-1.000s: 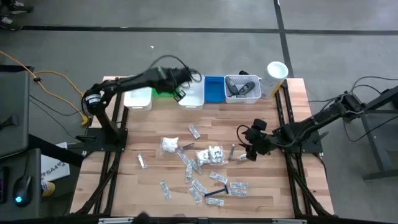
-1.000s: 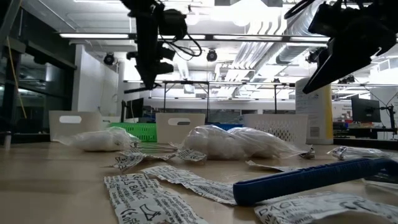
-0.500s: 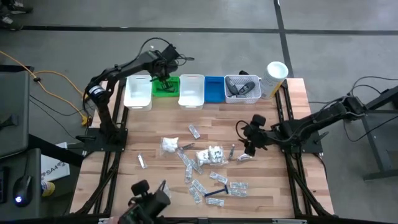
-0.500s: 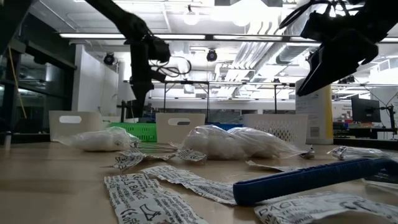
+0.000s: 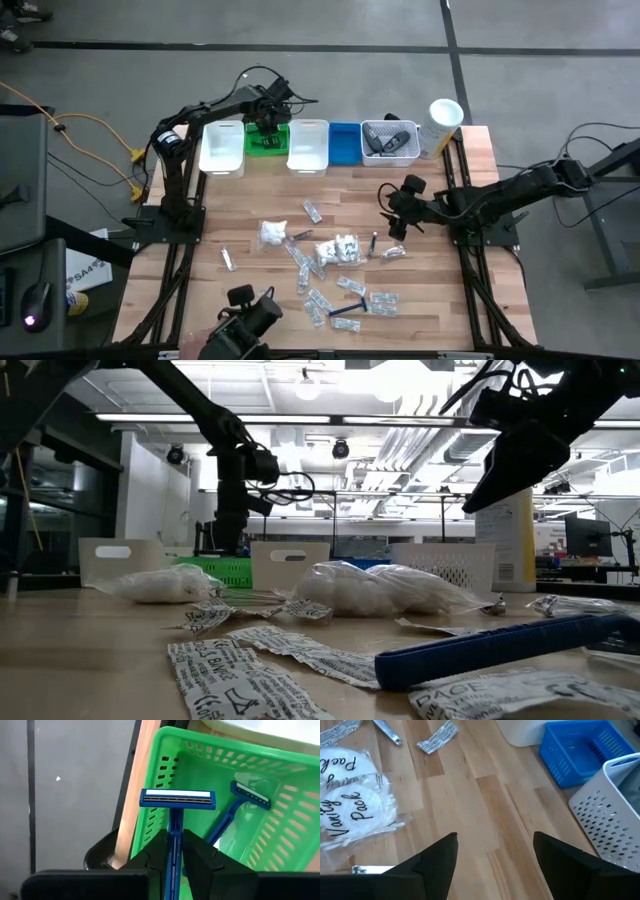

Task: Pick & Place Travel size toiletries
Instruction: Put the blue razor into the green bin

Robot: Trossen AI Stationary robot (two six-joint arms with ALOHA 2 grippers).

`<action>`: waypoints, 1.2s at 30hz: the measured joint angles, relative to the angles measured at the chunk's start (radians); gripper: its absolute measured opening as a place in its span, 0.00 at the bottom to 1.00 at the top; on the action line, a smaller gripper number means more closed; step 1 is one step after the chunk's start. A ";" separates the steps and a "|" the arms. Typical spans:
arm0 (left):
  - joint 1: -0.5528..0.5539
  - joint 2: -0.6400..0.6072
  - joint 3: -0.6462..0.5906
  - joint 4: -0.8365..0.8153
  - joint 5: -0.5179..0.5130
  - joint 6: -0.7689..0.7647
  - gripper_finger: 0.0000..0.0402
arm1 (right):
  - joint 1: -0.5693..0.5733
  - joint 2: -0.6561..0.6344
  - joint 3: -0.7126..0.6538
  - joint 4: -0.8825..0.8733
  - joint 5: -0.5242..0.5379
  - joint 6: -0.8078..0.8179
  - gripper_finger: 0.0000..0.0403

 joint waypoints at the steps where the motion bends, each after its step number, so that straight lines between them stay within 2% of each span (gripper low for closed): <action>1: 0.000 0.000 0.000 -0.002 0.011 -0.007 0.12 | -0.005 0.000 0.000 0.000 -0.012 -0.002 0.63; 8: -0.021 0.000 0.000 -0.008 0.023 -0.018 0.14 | -0.010 0.000 0.000 -0.001 -0.070 -0.001 0.63; 18: -0.040 -0.001 0.000 -0.008 -0.041 -0.057 0.36 | -0.008 0.000 0.000 -0.014 -0.131 0.063 0.63; 23: -0.059 -0.025 0.027 -0.110 -0.043 -0.168 0.38 | -0.008 0.000 0.000 -0.043 -0.173 0.081 0.63; 30: -0.199 -0.119 0.033 -0.177 -0.040 -0.307 0.35 | -0.008 0.000 0.000 -0.048 -0.174 0.081 0.63; 36: -0.401 -0.159 0.034 -0.213 -0.040 -0.453 0.34 | -0.008 0.000 0.000 -0.076 -0.172 0.077 0.63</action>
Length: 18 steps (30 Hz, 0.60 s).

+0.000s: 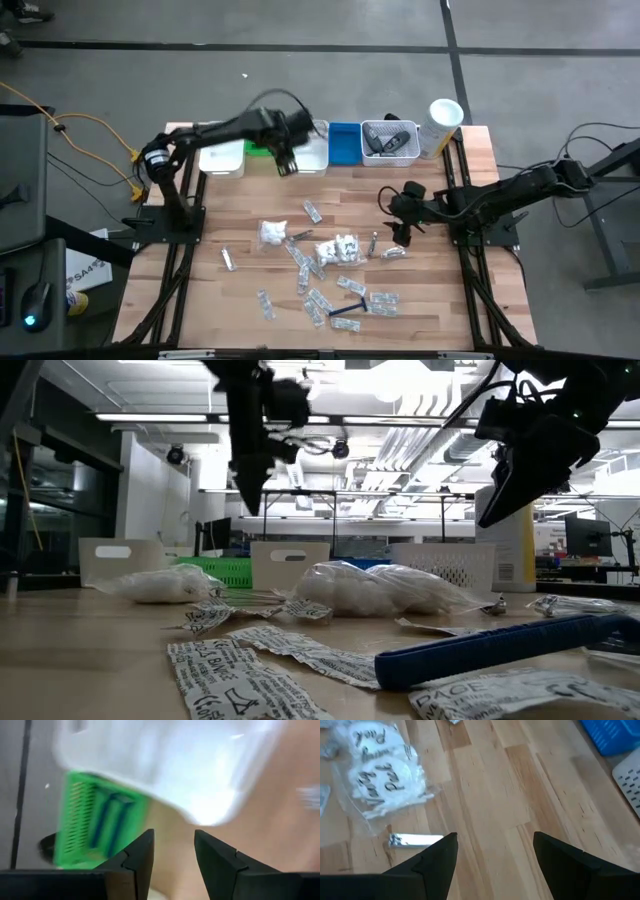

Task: Pick & Place Travel size toiletries
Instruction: Put the blue razor into the green bin

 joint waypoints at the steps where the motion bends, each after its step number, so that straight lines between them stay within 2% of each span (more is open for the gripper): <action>1: -0.040 0.000 0.000 -0.002 0.000 -0.024 0.34 | 0.000 0.000 0.000 -0.010 0.000 0.000 0.63; 4: -0.148 0.000 0.000 -0.007 -0.017 -0.087 0.34 | 0.000 0.000 0.000 -0.024 -0.009 -0.018 0.63; 6: -0.213 0.000 0.000 -0.006 -0.044 -0.121 0.34 | 0.008 0.000 0.000 -0.013 -0.052 -0.063 0.63; 11: -0.324 -0.023 -0.013 -0.007 -0.103 -0.196 0.34 | 0.079 0.000 0.000 0.074 -0.109 -0.143 0.63; 14: -0.354 -0.081 -0.074 0.037 -0.129 -0.211 0.34 | 0.126 0.000 0.000 0.122 -0.097 -0.166 0.63; 18: -0.349 -0.194 -0.225 0.146 -0.131 -0.225 0.34 | 0.169 0.014 0.008 0.197 -0.099 -0.187 0.63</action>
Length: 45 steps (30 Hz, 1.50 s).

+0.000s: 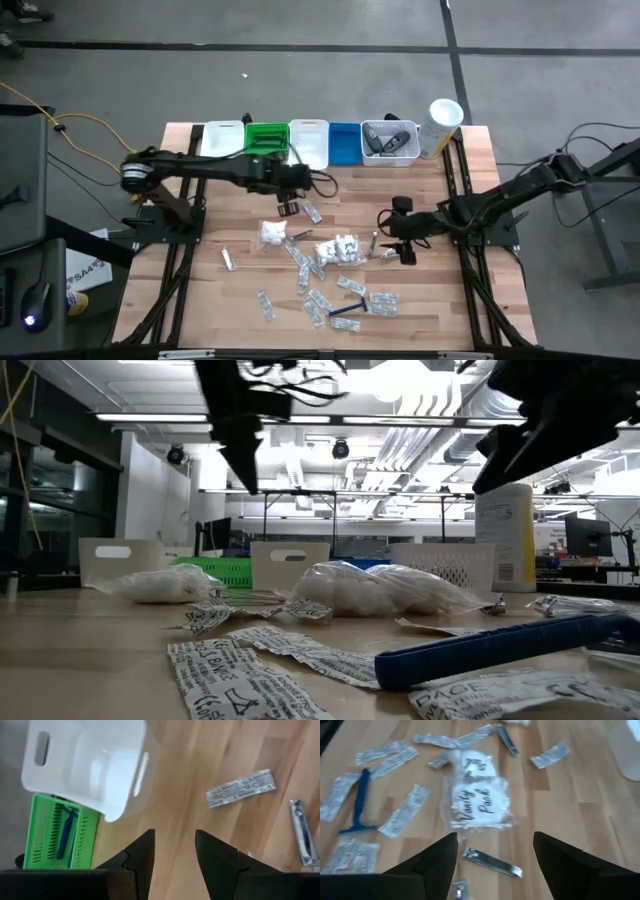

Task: Pick & Place Travel size toiletries
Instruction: Put the blue razor into the green bin

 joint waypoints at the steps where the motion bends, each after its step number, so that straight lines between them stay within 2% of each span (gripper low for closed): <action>1: 0.000 -0.036 -0.043 0.032 -0.001 0.000 0.34 | 0.009 0.013 0.012 -0.005 -0.003 -0.001 0.63; 4: -0.001 -0.135 -0.163 0.142 0.001 0.001 0.34 | 0.034 0.073 0.076 -0.039 -0.005 -0.001 0.63; 9: -0.005 -0.266 -0.296 0.176 0.008 -0.068 0.34 | 0.070 0.215 0.183 -0.078 -0.049 -0.013 0.63; 17: -0.023 -0.357 -0.444 0.211 0.022 -0.145 0.34 | 0.180 0.432 0.313 -0.100 -0.087 0.024 0.63; 22: -0.052 -0.355 -0.484 0.244 0.032 -0.152 0.34 | 0.257 0.539 0.382 -0.082 -0.081 0.031 0.63; 26: -0.083 -0.354 -0.494 0.260 0.034 -0.153 0.34 | 0.301 0.609 0.420 0.026 -0.072 0.040 0.63; 35: -0.115 -0.355 -0.494 0.269 0.045 -0.153 0.34 | 0.334 0.756 0.462 0.111 -0.001 0.084 0.63; 45: -0.113 -0.355 -0.494 0.280 0.055 -0.133 0.34 | 0.336 0.806 0.465 0.147 -0.031 0.138 0.50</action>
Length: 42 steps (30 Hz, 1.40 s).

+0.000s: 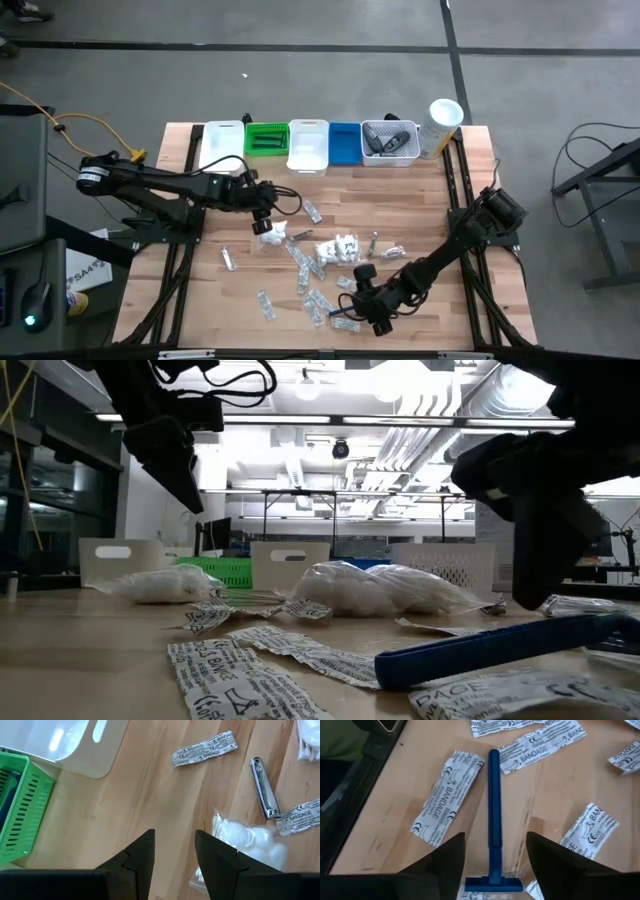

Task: Pick & Place Travel size toiletries
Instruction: Put the blue razor into the green bin

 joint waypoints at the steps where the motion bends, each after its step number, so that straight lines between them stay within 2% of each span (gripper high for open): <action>1: 0.000 0.000 0.000 0.003 0.000 0.003 0.34 | 0.000 0.000 0.000 0.000 0.003 0.000 0.49; 16: 0.000 0.000 0.000 0.003 0.000 0.009 0.34 | -0.002 0.019 0.000 -0.081 0.001 -0.035 0.34; 20: 0.000 0.000 0.001 0.003 0.000 0.009 0.34 | -0.003 0.019 0.000 -0.096 0.000 -0.037 0.25; 25: 0.000 0.000 0.001 0.005 0.000 0.020 0.34 | -0.003 0.014 0.000 -0.111 -0.003 -0.037 0.06; 33: 0.001 0.001 0.001 0.072 -0.042 0.112 0.34 | -0.054 -0.081 -0.001 -0.221 -0.015 -0.008 0.06; 39: 0.038 0.001 -0.042 0.203 -0.065 0.216 0.34 | -0.128 -0.243 -0.001 -0.372 0.048 -0.077 0.06; 42: 0.107 0.000 -0.090 0.296 -0.036 0.268 0.34 | -0.182 -0.321 -0.001 -0.461 0.136 -0.098 0.06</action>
